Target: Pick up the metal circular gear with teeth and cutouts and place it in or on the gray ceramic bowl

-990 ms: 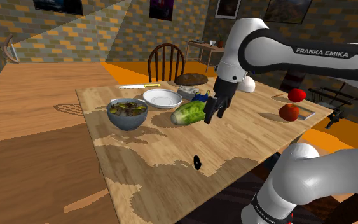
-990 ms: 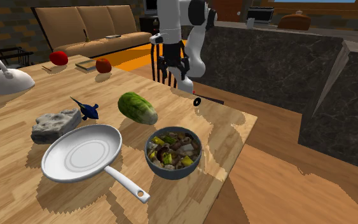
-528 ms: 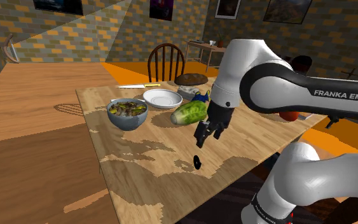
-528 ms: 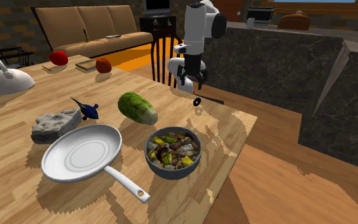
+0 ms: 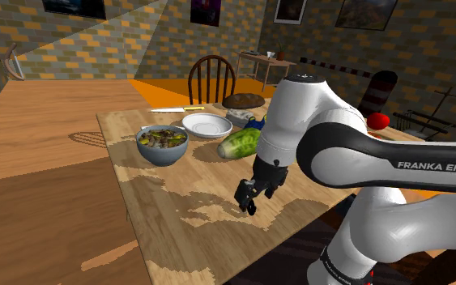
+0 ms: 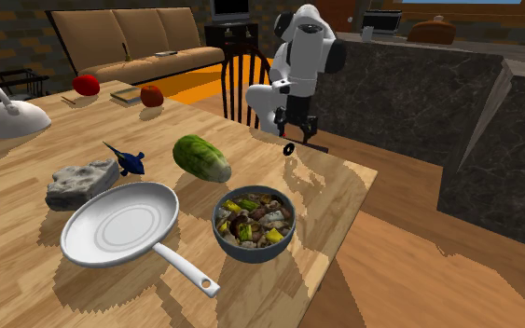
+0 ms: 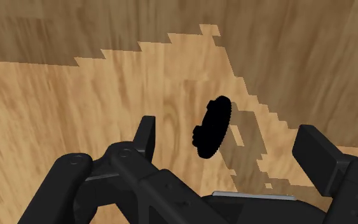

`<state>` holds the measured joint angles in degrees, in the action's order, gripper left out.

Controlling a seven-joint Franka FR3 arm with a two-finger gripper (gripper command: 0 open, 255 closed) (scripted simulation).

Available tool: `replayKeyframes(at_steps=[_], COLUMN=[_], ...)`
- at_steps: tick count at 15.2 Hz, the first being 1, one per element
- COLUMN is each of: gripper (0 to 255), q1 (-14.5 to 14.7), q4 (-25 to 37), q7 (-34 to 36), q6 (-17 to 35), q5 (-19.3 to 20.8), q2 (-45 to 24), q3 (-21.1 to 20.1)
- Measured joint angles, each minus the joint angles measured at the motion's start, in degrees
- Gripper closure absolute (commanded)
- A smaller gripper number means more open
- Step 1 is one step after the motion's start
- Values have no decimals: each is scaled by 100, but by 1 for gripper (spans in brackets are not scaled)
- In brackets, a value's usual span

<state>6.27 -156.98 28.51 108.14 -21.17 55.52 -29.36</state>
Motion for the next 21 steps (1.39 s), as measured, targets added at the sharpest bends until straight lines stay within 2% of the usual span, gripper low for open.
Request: replayKeyframes(at_steps=[4, 10, 11, 21], gripper=[0, 0, 255, 255], q1=[29, 34, 34, 34], q4=[-259, -294, -294, -292], q7=[-17, -9, -9, -9], q6=[324, 391, 391, 393], q5=[-104, -129, -129, -129], q2=[-72, -99, -99, -99], q3=[-112, -146, -146, -145])
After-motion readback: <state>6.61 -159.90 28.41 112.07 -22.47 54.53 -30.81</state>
